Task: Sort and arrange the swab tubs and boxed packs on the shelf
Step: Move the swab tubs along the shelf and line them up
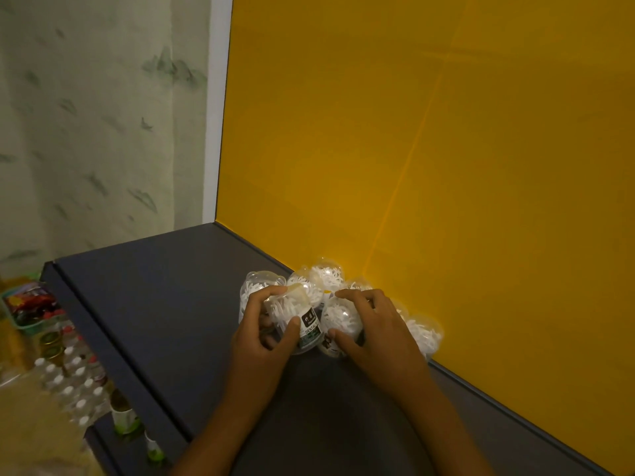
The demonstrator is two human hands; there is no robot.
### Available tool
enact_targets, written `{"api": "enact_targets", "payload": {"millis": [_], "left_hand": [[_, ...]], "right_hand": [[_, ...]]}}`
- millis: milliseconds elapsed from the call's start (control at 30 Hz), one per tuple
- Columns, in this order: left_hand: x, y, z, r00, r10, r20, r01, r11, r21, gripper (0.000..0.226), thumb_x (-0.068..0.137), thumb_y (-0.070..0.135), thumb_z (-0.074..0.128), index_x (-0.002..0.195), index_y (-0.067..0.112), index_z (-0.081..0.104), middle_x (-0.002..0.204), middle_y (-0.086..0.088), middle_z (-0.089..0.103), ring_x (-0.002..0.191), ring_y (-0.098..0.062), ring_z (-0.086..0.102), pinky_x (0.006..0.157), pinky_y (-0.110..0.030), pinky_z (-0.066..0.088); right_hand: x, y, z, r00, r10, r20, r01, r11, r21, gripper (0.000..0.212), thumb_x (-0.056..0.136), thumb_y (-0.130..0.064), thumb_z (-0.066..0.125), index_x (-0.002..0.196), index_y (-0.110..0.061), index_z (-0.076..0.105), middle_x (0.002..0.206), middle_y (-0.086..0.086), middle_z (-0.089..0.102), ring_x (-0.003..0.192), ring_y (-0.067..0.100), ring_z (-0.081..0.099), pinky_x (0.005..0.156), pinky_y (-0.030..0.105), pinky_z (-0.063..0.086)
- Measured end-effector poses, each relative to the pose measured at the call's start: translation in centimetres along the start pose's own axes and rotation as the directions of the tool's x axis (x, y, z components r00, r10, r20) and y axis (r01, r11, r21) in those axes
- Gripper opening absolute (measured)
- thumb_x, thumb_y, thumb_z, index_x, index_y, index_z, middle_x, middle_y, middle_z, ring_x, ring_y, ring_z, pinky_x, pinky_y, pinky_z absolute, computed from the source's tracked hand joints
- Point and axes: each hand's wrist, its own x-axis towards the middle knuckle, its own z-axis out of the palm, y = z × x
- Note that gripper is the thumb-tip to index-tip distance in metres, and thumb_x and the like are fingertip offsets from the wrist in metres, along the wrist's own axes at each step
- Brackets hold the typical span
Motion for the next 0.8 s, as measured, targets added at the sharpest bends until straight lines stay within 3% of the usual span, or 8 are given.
{"api": "enact_targets", "payload": {"millis": [100, 167, 300, 433, 533, 600, 800], "left_hand": [[-0.2, 0.2, 0.0, 1.000, -0.007, 0.016, 0.007, 1.000, 0.000, 0.040, 0.070, 0.050, 0.063, 0.107, 0.055, 0.052, 0.099, 0.029, 0.064, 0.077, -0.009, 0.062, 0.069, -0.047, 0.057], [-0.3, 0.5, 0.1, 1.000, -0.002, 0.026, 0.002, 1.000, 0.011, 0.041, 0.070, 0.050, 0.064, 0.109, 0.054, 0.052, 0.104, 0.028, 0.064, 0.080, -0.011, 0.064, 0.067, -0.045, 0.057], [-0.7, 1.5, 0.3, 0.997, 0.029, 0.064, -0.031, 0.999, 0.032, 0.050, 0.072, 0.048, 0.067, 0.117, 0.032, 0.054, 0.110, 0.021, 0.064, 0.084, -0.034, 0.060, 0.067, -0.059, 0.053], [-0.8, 2.1, 0.2, 0.993, 0.025, 0.119, -0.031, 0.998, 0.055, 0.047, 0.075, 0.039, 0.071, 0.119, 0.034, 0.057, 0.115, 0.020, 0.058, 0.088, -0.024, 0.060, 0.071, -0.051, 0.054], [-1.2, 3.1, 0.7, 0.984, -0.025, 0.177, 0.025, 1.000, 0.003, 0.046, 0.083, 0.018, 0.074, 0.121, 0.034, 0.055, 0.115, 0.022, 0.057, 0.094, 0.001, 0.063, 0.069, -0.026, 0.058], [-1.7, 4.2, 1.5, 0.976, -0.050, 0.212, 0.063, 0.996, -0.056, 0.050, 0.084, 0.008, 0.069, 0.126, 0.029, 0.053, 0.117, 0.019, 0.054, 0.093, 0.010, 0.062, 0.069, -0.017, 0.055], [-5.4, 7.6, 4.4, 0.962, -0.043, 0.269, 0.094, 0.979, -0.179, 0.051, 0.085, 0.001, 0.066, 0.129, 0.022, 0.050, 0.119, 0.007, 0.057, 0.092, 0.008, 0.064, 0.074, -0.016, 0.055]], "right_hand": [[-0.2, -0.2, 0.2, 1.000, 0.015, 0.002, -0.015, 1.000, 0.020, 0.061, 0.079, -0.052, 0.071, 0.131, -0.045, 0.039, 0.133, -0.010, 0.040, 0.120, 0.009, 0.041, 0.089, 0.025, 0.046], [-0.3, -0.4, 0.1, 1.000, 0.027, -0.009, -0.027, 0.999, 0.032, 0.060, 0.078, -0.049, 0.074, 0.126, -0.044, 0.040, 0.132, -0.010, 0.040, 0.119, 0.010, 0.042, 0.085, 0.025, 0.047], [-0.5, -0.5, -0.6, 0.999, 0.032, -0.001, -0.032, 0.997, 0.070, 0.061, 0.075, -0.040, 0.079, 0.120, -0.041, 0.038, 0.129, -0.010, 0.040, 0.117, 0.013, 0.044, 0.082, 0.029, 0.049], [-1.6, 0.1, -3.1, 0.996, 0.085, -0.035, -0.077, 0.981, 0.181, 0.071, 0.072, -0.036, 0.083, 0.125, -0.038, 0.036, 0.127, -0.014, 0.042, 0.117, 0.005, 0.043, 0.090, 0.022, 0.042], [-3.3, 1.0, -6.3, 0.979, 0.174, -0.104, -0.146, 0.962, 0.231, 0.072, 0.071, -0.035, 0.085, 0.128, -0.033, 0.041, 0.123, -0.017, 0.042, 0.111, -0.001, 0.043, 0.088, 0.017, 0.037], [-5.1, 1.7, -8.5, 0.970, 0.194, -0.148, -0.160, 0.963, 0.217, 0.068, 0.070, -0.034, 0.086, 0.124, -0.034, 0.045, 0.120, -0.017, 0.043, 0.109, 0.001, 0.047, 0.086, 0.016, 0.037], [-12.8, 2.9, -13.2, 0.924, 0.313, -0.220, -0.256, 0.933, 0.253, 0.065, 0.069, -0.038, 0.086, 0.121, -0.046, 0.048, 0.121, -0.012, 0.051, 0.108, 0.007, 0.053, 0.088, 0.028, 0.050]]}}
